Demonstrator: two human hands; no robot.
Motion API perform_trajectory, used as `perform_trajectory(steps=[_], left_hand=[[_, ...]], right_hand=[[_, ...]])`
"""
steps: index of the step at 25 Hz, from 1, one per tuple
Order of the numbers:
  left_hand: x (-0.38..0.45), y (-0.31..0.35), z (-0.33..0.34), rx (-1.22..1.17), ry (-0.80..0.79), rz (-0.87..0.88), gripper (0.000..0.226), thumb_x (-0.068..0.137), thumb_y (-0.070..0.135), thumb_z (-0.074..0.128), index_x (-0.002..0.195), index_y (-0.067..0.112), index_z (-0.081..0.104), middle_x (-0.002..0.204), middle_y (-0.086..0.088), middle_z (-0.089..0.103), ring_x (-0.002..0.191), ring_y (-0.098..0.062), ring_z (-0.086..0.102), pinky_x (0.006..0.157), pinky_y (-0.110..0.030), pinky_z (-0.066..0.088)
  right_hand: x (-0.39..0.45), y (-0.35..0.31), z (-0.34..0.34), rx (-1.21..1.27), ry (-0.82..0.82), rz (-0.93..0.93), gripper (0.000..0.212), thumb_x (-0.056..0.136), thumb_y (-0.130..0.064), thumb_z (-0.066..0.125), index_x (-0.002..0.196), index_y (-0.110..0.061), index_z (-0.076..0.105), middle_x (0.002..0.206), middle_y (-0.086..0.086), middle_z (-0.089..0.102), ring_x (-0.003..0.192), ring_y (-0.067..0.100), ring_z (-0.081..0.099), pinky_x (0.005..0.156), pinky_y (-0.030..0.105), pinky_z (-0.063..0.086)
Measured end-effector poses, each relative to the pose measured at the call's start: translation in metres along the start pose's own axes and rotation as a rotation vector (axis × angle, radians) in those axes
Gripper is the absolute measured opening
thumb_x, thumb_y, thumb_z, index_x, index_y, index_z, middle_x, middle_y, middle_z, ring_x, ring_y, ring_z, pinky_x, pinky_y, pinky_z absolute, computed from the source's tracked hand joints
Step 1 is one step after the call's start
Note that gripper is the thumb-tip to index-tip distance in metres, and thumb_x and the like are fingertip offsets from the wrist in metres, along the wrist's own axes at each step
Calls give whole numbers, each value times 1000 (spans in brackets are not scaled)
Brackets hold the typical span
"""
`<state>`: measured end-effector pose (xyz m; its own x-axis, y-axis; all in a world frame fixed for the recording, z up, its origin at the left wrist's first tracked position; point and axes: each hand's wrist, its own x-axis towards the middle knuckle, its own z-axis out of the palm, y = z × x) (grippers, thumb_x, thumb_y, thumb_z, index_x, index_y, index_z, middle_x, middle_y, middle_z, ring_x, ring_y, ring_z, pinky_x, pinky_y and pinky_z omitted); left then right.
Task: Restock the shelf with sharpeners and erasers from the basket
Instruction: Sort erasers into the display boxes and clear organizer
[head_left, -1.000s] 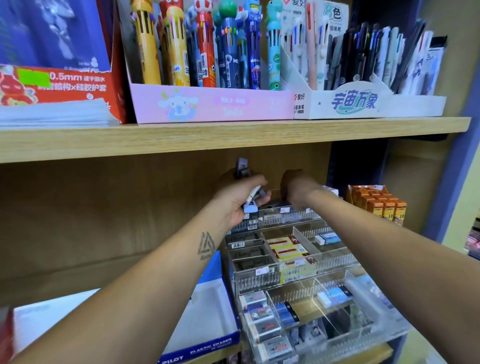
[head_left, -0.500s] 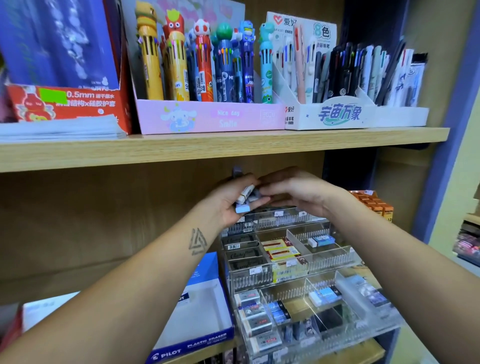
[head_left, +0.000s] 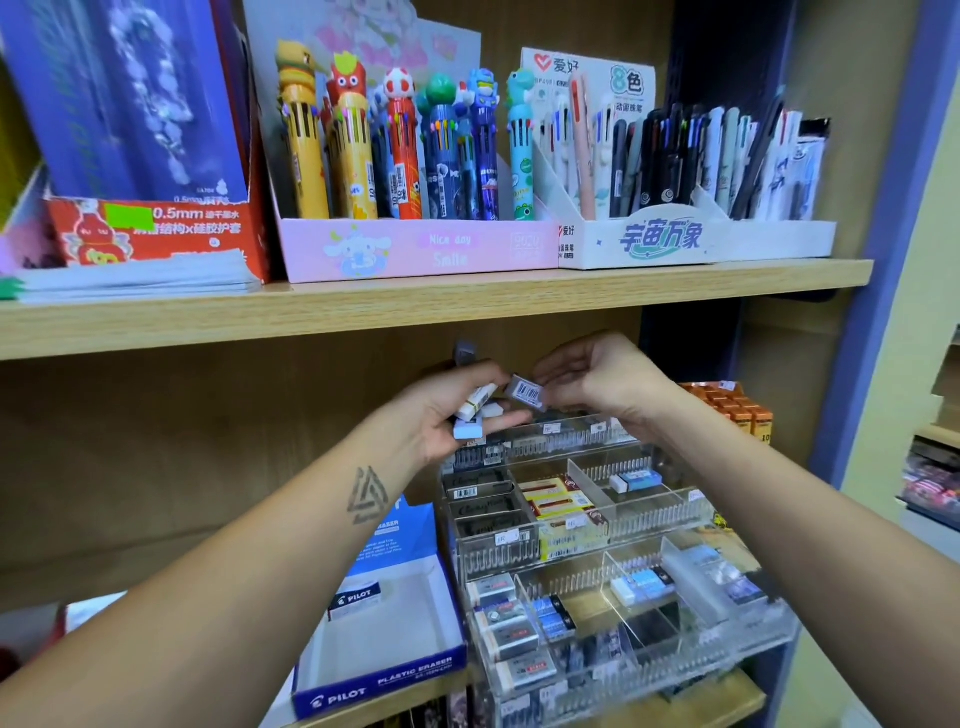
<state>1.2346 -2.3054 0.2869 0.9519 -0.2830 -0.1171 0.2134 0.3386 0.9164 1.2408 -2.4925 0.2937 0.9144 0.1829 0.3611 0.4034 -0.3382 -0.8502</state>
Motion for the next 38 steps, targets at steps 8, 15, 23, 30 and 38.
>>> perform_trajectory(steps=[8,15,23,30,38], left_hand=[[0,5,5,-68,88,69,6,88,-3,64,88,0,59,102,-19,48,121,-36,54,58,-42,61],[0,1,8,-77,55,58,8,88,-5,64,88,0,57,100,-17,46,125,-38,52,58,-41,61],[-13,4,2,81,-68,-49,10,91,1,61,83,3,55,88,-19,57,68,-26,71,42,-19,54],[-37,-13,8,265,-170,-167,7,93,-2,54,91,4,54,77,-15,60,69,-23,71,38,-13,47],[-49,-29,-4,59,-109,-165,18,92,4,62,109,0,63,91,-20,61,79,-31,72,41,-19,53]], right_hand=[[42,28,-8,-935,39,-40,41,76,10,63,72,-31,68,92,-4,70,91,18,68,80,32,59],[61,35,4,-1026,-149,92,33,84,8,64,85,-23,75,91,-2,67,85,16,65,73,25,55],[54,28,8,-856,-100,140,28,86,4,61,97,-14,78,99,6,74,87,20,69,69,27,57],[-10,5,15,455,-298,53,43,85,15,57,124,-4,65,117,22,69,104,30,67,97,40,51],[-34,25,-3,371,7,-25,27,77,10,75,100,-5,75,98,18,74,90,26,71,80,32,57]])
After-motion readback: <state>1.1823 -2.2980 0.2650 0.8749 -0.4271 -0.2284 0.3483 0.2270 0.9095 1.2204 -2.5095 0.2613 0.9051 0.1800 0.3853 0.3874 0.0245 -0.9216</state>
